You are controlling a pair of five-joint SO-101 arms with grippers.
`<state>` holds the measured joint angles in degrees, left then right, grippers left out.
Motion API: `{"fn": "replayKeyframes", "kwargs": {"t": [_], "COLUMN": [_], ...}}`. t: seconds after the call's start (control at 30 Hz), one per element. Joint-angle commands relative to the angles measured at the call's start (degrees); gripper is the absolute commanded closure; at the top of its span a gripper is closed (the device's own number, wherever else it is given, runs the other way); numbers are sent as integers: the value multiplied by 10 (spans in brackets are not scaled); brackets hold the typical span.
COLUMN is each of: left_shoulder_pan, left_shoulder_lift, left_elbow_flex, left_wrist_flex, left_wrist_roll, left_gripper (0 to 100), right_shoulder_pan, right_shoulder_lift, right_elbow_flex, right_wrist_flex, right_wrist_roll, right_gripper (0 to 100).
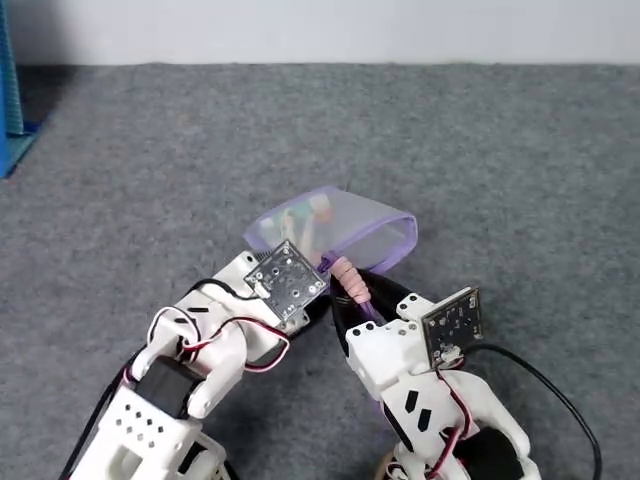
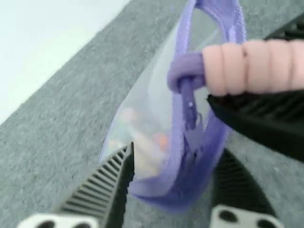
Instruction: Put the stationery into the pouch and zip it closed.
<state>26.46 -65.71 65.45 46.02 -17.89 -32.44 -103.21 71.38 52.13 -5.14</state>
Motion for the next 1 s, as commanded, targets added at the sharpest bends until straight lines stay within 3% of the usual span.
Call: {"fn": "replayKeyframes", "kwargs": {"t": [0.0, 0.23, 0.63, 0.97], "left_shoulder_pan": [3, 3, -2, 2], "left_shoulder_lift": [-15, -15, -16, -118], "left_elbow_flex": [-4, -3, -4, -3], "left_wrist_flex": [-40, -36, 31, 90], "left_wrist_roll": [-1, -3, 16, 32], "left_gripper": [824, 992, 990, 990], "right_shoulder_pan": [9, 59, 186, 217], "right_shoulder_lift": [-7, -7, -7, -7], "right_elbow_flex": [-40, -39, 77, 124], "right_wrist_flex": [-16, -39, -221, -228], "right_wrist_roll": [-3, -3, 43, 77], "right_gripper": [991, 991, 991, 991]}}
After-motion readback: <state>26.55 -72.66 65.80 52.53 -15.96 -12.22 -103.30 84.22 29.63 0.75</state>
